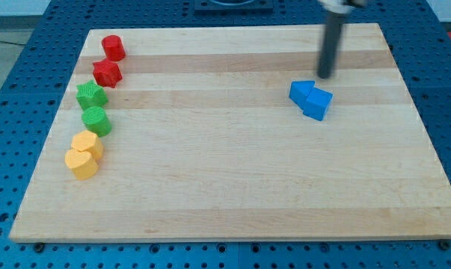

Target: Move the blue cube to the right side of the yellow heart

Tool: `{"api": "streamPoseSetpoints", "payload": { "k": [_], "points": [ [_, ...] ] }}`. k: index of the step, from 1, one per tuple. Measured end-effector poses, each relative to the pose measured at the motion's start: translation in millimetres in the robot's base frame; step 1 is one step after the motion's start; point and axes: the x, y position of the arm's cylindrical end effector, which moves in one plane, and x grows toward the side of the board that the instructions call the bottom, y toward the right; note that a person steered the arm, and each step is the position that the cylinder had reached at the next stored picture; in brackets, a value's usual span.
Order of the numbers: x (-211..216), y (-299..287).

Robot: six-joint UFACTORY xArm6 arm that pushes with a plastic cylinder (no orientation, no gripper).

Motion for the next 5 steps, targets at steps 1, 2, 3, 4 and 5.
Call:
{"api": "streamPoseSetpoints", "payload": {
  "k": [1,2,3,4,5],
  "points": [
    [76,-23],
    [77,-80],
    [48,-31],
    [52,-97],
    [106,-225]
  ]
}}
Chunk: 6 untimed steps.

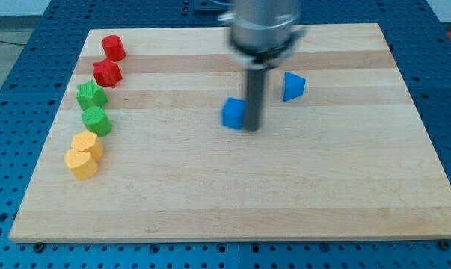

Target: Move the blue cube to the right side of the yellow heart

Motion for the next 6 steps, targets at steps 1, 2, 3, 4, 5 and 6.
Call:
{"api": "streamPoseSetpoints", "payload": {
  "k": [1,2,3,4,5,6],
  "points": [
    [-6,-9],
    [-48,40],
    [-45,-55],
    [6,-101],
    [7,-127],
    [-19,-150]
  ]
}}
